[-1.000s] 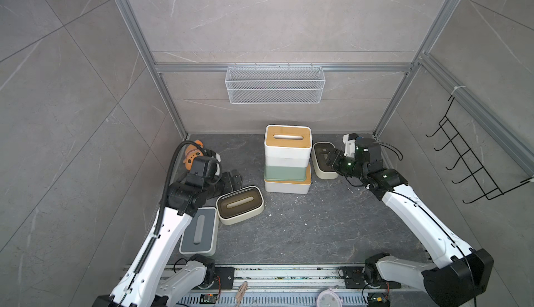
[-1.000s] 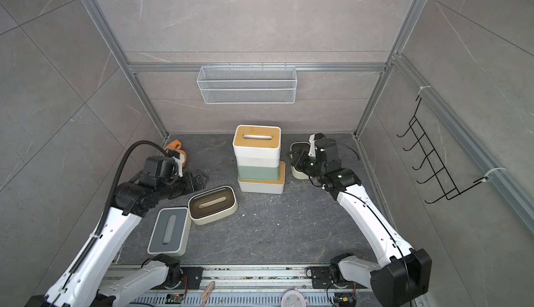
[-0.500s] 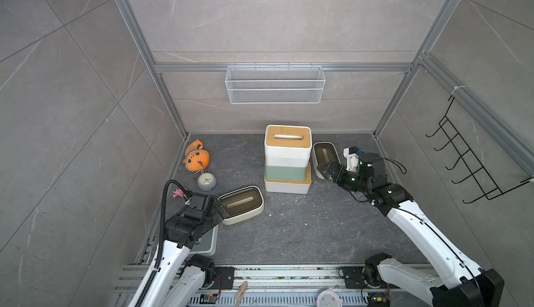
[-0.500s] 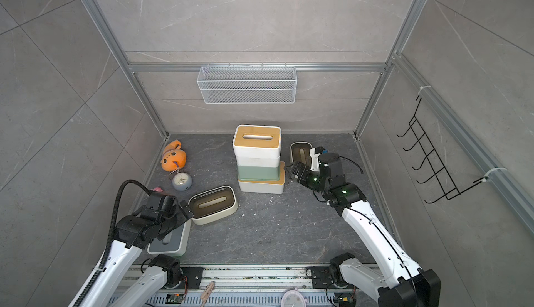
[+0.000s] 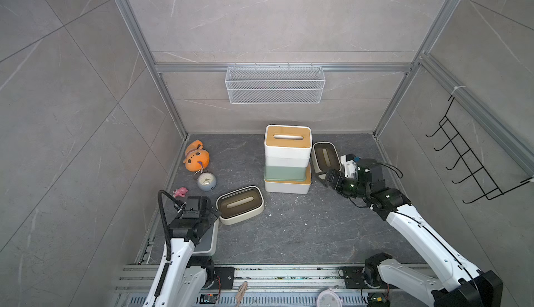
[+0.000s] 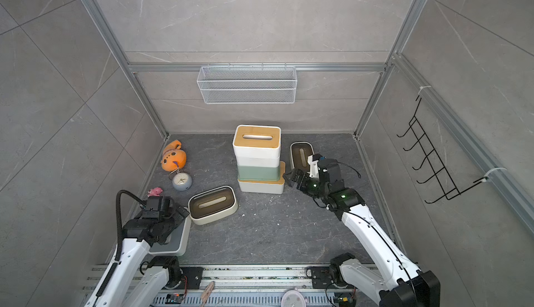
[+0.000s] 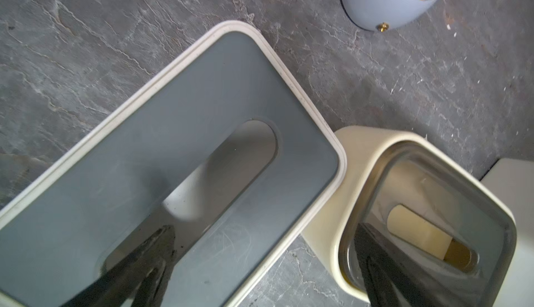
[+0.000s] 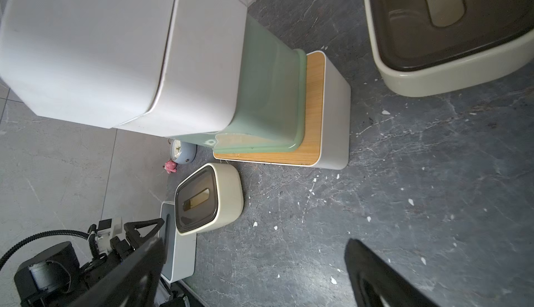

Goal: Stack the tissue boxes
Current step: Pick up the tissue box from the center of the board.

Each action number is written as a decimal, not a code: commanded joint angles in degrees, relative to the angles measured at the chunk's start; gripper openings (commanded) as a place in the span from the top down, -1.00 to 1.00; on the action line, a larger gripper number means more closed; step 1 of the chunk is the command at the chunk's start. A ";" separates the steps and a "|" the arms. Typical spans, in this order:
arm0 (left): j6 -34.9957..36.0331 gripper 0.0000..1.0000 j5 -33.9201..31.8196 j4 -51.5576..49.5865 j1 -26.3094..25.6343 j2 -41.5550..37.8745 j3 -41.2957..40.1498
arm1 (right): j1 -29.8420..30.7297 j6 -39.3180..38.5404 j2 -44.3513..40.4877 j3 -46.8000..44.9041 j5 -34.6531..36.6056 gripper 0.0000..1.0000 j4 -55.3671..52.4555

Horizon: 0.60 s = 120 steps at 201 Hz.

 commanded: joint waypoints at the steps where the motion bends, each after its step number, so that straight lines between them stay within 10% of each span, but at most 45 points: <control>1: 1.40 -0.98 5.44 4.70 3.76 0.05 -0.75 | 0.02 0.92 0.51 -0.87 -1.41 -1.00 1.52; 120: 3.95 -0.95 22.40 9.93 6.35 2.32 -3.65 | 0.34 2.70 2.02 -3.34 -3.15 -1.00 5.06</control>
